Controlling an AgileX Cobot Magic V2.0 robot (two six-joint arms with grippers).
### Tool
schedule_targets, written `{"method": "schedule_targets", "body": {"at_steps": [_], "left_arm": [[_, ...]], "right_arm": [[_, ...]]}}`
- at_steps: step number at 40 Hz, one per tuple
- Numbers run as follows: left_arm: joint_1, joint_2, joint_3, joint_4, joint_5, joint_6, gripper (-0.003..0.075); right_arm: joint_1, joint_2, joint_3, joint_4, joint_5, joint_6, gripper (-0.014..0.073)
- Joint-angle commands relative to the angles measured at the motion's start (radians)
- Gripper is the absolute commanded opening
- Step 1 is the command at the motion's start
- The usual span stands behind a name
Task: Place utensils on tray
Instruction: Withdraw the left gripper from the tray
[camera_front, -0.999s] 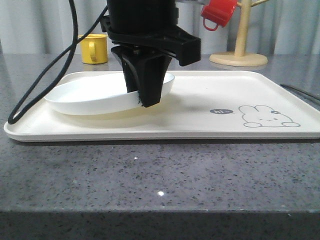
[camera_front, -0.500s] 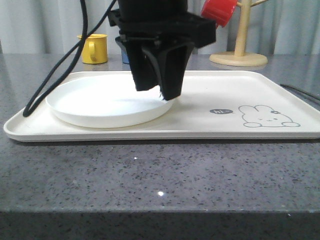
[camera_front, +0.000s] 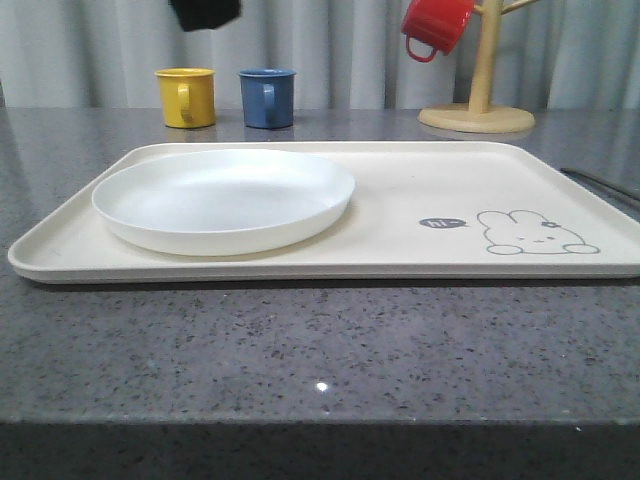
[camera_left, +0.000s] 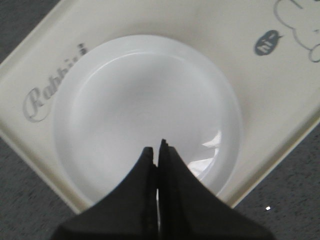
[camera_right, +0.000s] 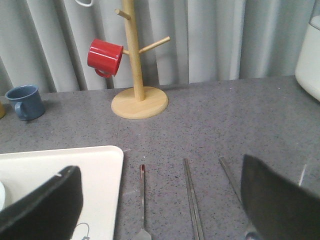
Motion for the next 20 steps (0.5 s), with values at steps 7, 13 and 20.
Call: {"method": "schedule_targets", "body": {"at_steps": [7,13,20], "left_arm": [[0.26,-0.263,0.227,-0.049,-0.158,-0.011,-0.0018],[0.374,-0.45,0.456,-0.09,-0.362,-0.011,-0.0018],[0.386,-0.687,0.741,-0.09,-0.64,-0.005,-0.0018]], "right_arm": [[-0.005,0.013,-0.032,-0.003,-0.079,-0.007,0.0661],[-0.005,0.013,-0.032,-0.003,-0.079,-0.007,0.0661],[-0.005,0.013,-0.032,-0.003,-0.079,-0.007,0.0661]]}}
